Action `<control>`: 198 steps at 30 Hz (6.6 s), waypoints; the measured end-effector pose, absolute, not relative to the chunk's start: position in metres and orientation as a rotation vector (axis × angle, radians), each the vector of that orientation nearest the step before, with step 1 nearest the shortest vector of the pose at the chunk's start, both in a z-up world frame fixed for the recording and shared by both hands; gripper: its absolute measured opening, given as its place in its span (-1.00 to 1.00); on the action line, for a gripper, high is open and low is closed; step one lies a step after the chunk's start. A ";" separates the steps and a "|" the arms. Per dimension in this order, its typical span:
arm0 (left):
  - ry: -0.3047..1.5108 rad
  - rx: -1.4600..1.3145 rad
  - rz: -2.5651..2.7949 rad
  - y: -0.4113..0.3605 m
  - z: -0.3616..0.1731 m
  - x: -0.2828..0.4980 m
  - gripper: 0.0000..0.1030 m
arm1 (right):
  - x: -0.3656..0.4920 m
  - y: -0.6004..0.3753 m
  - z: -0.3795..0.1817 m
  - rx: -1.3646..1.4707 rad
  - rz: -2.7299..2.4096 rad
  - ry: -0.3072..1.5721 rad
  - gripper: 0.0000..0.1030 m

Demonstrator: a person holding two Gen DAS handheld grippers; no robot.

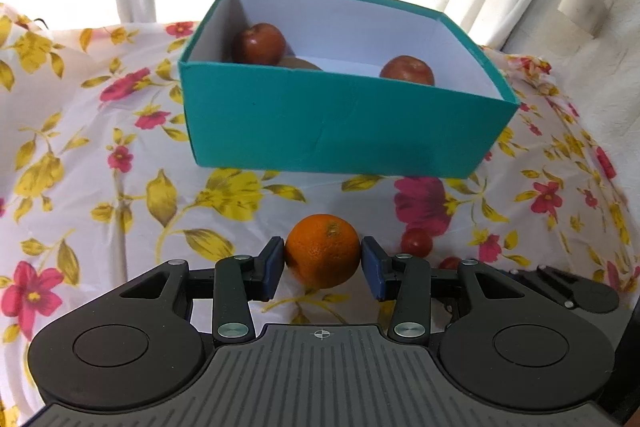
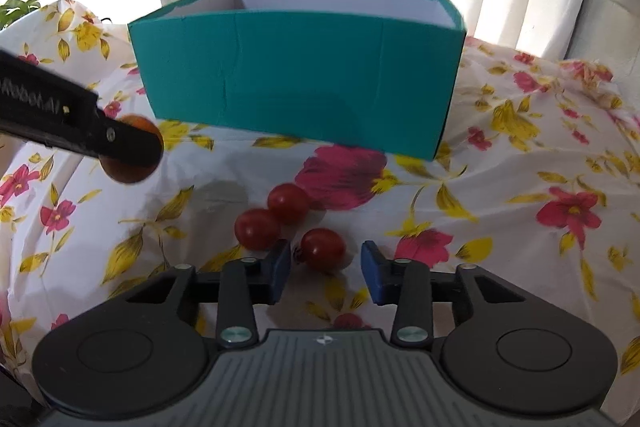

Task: Organize fruits
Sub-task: 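Grasp the orange with the left tool while the right tool grasps a cherry tomato, then lower the orange into the box and open the left tool while the right tool carries the tomato, then lower the cherry tomato into the box and open the right tool, then grasp a cherry tomato with the left tool while the right tool grasps another tomato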

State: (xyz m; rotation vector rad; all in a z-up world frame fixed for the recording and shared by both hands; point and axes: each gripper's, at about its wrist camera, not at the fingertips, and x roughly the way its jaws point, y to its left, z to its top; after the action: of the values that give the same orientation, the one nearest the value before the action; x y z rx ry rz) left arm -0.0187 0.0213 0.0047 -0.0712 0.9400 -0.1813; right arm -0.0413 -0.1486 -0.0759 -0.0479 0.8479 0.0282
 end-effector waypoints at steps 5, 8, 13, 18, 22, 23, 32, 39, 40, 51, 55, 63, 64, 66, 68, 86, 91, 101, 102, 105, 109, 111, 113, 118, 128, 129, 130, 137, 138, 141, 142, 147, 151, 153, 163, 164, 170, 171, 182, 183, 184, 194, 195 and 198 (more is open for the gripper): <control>0.927 -0.027 -0.130 0.016 0.008 -0.016 -0.10 | -0.042 -0.146 -0.079 -0.073 0.023 0.829 -0.48; 0.923 -0.013 -0.110 0.015 0.010 -0.014 -0.10 | -0.043 -0.146 -0.078 -0.082 0.025 0.828 -0.49; 0.910 -0.014 -0.106 0.014 0.017 -0.012 -0.10 | -0.048 -0.153 -0.064 -0.072 0.003 0.788 -0.50; 0.862 0.003 -0.107 0.010 0.035 -0.006 -0.10 | -0.049 -0.162 -0.036 -0.043 -0.010 0.717 -0.50; 0.810 0.019 -0.093 0.008 0.055 0.006 -0.10 | -0.047 -0.169 -0.017 -0.012 -0.020 0.676 -0.50; 0.798 0.023 -0.090 0.007 0.060 0.010 -0.10 | -0.047 -0.171 -0.014 -0.008 -0.023 0.669 -0.50; 0.750 0.020 -0.055 -0.001 0.074 0.054 -0.10 | -0.048 -0.181 0.001 0.016 -0.052 0.638 -0.50; 0.798 0.011 -0.055 -0.004 0.047 0.089 -0.10 | -0.048 -0.189 0.009 0.032 -0.080 0.619 -0.50; 0.810 0.007 -0.058 -0.004 0.041 0.094 -0.10 | -0.047 -0.190 0.009 0.033 -0.081 0.618 -0.50; 0.837 -0.041 -0.090 0.004 0.024 0.099 0.68 | -0.036 -0.196 0.024 0.017 -0.087 0.583 -0.50; 0.700 -0.120 -0.056 0.026 0.045 0.056 0.89 | -0.028 -0.199 0.030 0.013 -0.089 0.564 -0.50; 0.730 -0.146 -0.060 0.045 0.037 0.015 0.94 | 0.003 -0.192 0.035 -0.007 -0.054 0.517 -0.49; 0.739 -0.149 -0.050 0.046 0.032 0.011 0.94 | 0.008 -0.191 0.034 -0.007 -0.047 0.515 -0.49; 0.765 -0.145 -0.049 0.045 0.023 0.004 0.94 | 0.018 -0.190 0.031 -0.005 -0.044 0.517 -0.49; 0.790 -0.128 -0.054 0.043 0.017 -0.005 0.94 | 0.028 -0.190 0.028 0.008 -0.037 0.532 -0.49; 0.860 0.046 -0.081 0.014 -0.006 -0.030 0.94 | 0.065 -0.182 0.007 -0.005 0.010 0.615 -0.22; 0.838 0.070 -0.104 0.007 -0.009 -0.032 0.94 | 0.056 -0.189 0.016 0.030 -0.012 0.590 0.15; 0.813 0.169 -0.212 -0.027 -0.025 -0.036 0.92 | -0.018 -0.218 0.042 0.080 -0.109 0.488 0.73; 0.817 0.175 -0.225 -0.031 -0.027 -0.036 0.91 | -0.023 -0.222 0.042 0.084 -0.122 0.493 0.73; 0.821 0.194 -0.248 -0.042 -0.033 -0.036 0.85 | -0.034 -0.231 0.042 0.101 -0.156 0.499 0.73; 0.853 0.197 -0.261 -0.050 -0.040 -0.034 0.53 | -0.042 -0.232 0.042 0.105 -0.164 0.495 0.76; 0.861 0.200 -0.265 -0.053 -0.044 -0.034 0.47 | -0.044 -0.231 0.041 0.102 -0.161 0.497 0.76; 0.866 0.203 -0.272 -0.056 -0.047 -0.035 0.34 | -0.044 -0.230 0.039 0.098 -0.159 0.504 0.76; 0.880 0.223 -0.277 -0.063 -0.053 -0.035 0.12 | -0.046 -0.228 0.037 0.095 -0.152 0.514 0.76; 0.893 0.199 -0.290 -0.065 -0.053 -0.035 -0.41 | -0.044 -0.221 0.035 0.071 -0.125 0.520 0.76; 0.899 0.196 -0.284 -0.064 -0.053 -0.035 -0.41 | -0.044 -0.220 0.035 0.069 -0.124 0.519 0.76; 0.904 0.189 -0.274 -0.062 -0.050 -0.034 -0.41 | -0.044 -0.220 0.035 0.067 -0.123 0.517 0.76; 0.876 0.066 -0.155 -0.017 -0.012 -0.032 -0.40 | -0.043 -0.207 0.017 0.045 -0.119 0.548 0.76; 0.872 0.051 -0.139 -0.009 -0.006 -0.032 -0.40 | -0.043 -0.203 0.011 0.043 -0.111 0.558 0.76; 0.858 0.022 -0.088 0.009 0.007 -0.031 -0.40 | -0.040 -0.189 -0.012 0.036 -0.078 0.622 0.76; 0.855 0.014 -0.078 0.013 0.010 -0.030 -0.40 | -0.038 -0.182 -0.020 0.032 -0.061 0.648 0.76; 0.871 -0.007 -0.044 0.026 0.014 -0.023 -0.40 | -0.031 -0.153 -0.055 -0.002 0.014 0.736 0.59; 0.880 -0.010 -0.043 0.030 0.017 -0.020 -0.40 | -0.020 -0.143 -0.069 0.000 0.028 0.766 0.36; 0.880 -0.013 -0.052 0.031 0.017 -0.018 -0.40 | -0.015 -0.140 -0.073 0.015 0.037 0.786 0.23; 0.836 0.027 -0.146 0.037 -0.004 -0.030 -0.30 | -0.014 -0.136 -0.074 0.021 0.025 0.794 0.12; 0.848 0.029 -0.158 0.037 -0.009 -0.031 -0.30 | -0.014 -0.136 -0.073 0.017 0.023 0.790 0.12; 0.890 0.036 -0.164 0.032 -0.029 -0.024 -0.31 | -0.015 -0.139 -0.073 0.019 0.014 0.796 0.12; 0.897 0.029 -0.166 0.032 -0.031 -0.023 -0.31 | -0.015 -0.139 -0.073 0.019 0.015 0.796 0.12; 0.934 0.017 -0.163 0.030 -0.048 -0.013 -0.43 | -0.013 -0.141 -0.070 0.019 0.023 0.793 0.12; 0.935 -0.002 -0.164 0.032 -0.047 -0.012 -0.43 | -0.013 -0.140 -0.071 0.016 0.024 0.798 0.12; 0.935 -0.008 -0.165 0.033 -0.045 -0.012 -0.43 | -0.012 -0.140 -0.072 0.014 0.027 0.803 0.12; 0.927 -0.042 -0.156 0.040 -0.024 -0.008 -0.43 | -0.006 -0.129 -0.081 -0.028 0.062 0.837 -0.45; 0.926 -0.041 -0.156 0.039 -0.022 -0.008 -0.43 | -0.006 -0.128 -0.082 -0.036 0.060 0.837 -0.50; 0.921 -0.041 -0.159 0.039 -0.018 -0.009 -0.43 | -0.007 -0.127 -0.082 -0.048 0.066 0.835 -0.51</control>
State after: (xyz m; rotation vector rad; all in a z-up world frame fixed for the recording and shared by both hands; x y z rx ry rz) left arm -0.0088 0.0386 -0.0176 -0.0415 0.9212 -0.1586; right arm -0.0069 -0.1267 -0.0815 -0.0476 0.8349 0.0657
